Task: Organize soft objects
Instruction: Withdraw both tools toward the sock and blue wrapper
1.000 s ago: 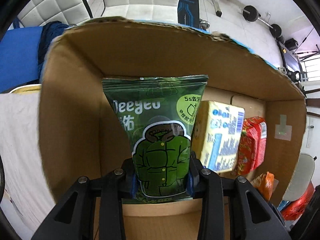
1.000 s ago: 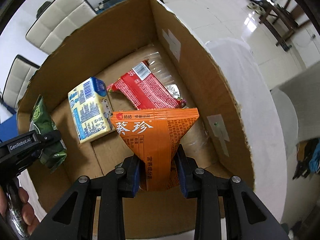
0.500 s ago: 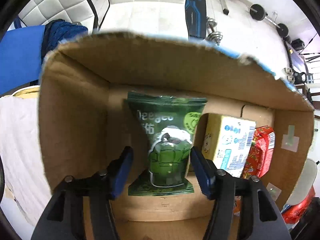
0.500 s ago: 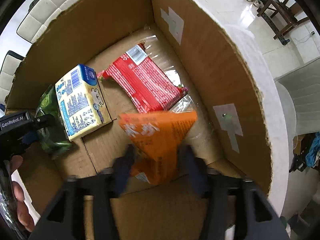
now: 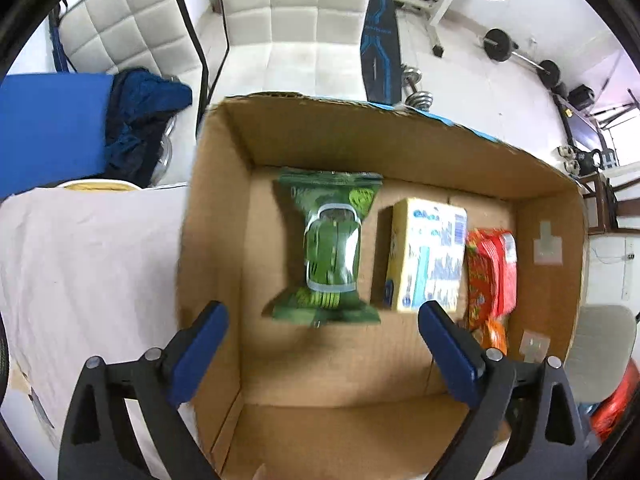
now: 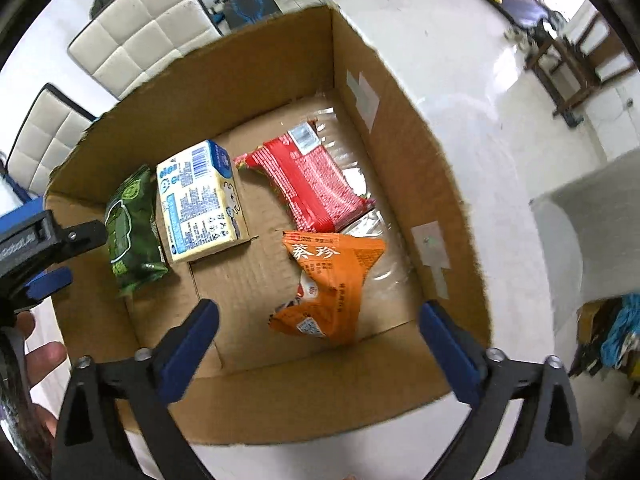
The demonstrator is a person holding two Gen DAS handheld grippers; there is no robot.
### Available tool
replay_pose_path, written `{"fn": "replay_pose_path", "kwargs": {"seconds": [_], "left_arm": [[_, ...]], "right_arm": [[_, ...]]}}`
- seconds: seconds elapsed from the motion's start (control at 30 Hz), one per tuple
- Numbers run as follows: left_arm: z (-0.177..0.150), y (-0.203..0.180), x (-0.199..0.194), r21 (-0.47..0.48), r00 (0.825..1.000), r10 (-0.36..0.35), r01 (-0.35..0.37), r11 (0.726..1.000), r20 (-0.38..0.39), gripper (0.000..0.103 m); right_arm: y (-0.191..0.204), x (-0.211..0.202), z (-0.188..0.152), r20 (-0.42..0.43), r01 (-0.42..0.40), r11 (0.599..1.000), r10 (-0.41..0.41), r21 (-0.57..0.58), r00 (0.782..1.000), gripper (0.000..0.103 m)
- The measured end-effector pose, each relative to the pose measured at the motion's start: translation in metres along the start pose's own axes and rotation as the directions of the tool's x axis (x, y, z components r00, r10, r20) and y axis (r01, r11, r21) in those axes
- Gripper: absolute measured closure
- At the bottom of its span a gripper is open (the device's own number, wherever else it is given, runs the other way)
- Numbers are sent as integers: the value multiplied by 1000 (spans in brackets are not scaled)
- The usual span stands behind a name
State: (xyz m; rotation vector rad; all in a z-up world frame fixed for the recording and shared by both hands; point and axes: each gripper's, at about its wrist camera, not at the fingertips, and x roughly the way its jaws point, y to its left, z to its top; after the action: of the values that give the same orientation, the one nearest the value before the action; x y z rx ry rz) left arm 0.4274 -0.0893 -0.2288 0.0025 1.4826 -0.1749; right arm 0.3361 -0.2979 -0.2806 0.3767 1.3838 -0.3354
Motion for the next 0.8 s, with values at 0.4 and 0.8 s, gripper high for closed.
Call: {"fn": "replay_pose_path", "kwargs": {"seconds": [0.4, 0.8], "left_arm": [[-86, 4, -72, 69, 985, -13, 1, 998, 173, 5], [-152, 4, -131, 66, 956, -11, -8, 998, 292, 5]], "right_arm": [[-5, -59, -38, 174, 87, 979, -55, -184, 983, 0], [-14, -128, -93, 264, 47, 979, 7, -197, 964, 0]]}}
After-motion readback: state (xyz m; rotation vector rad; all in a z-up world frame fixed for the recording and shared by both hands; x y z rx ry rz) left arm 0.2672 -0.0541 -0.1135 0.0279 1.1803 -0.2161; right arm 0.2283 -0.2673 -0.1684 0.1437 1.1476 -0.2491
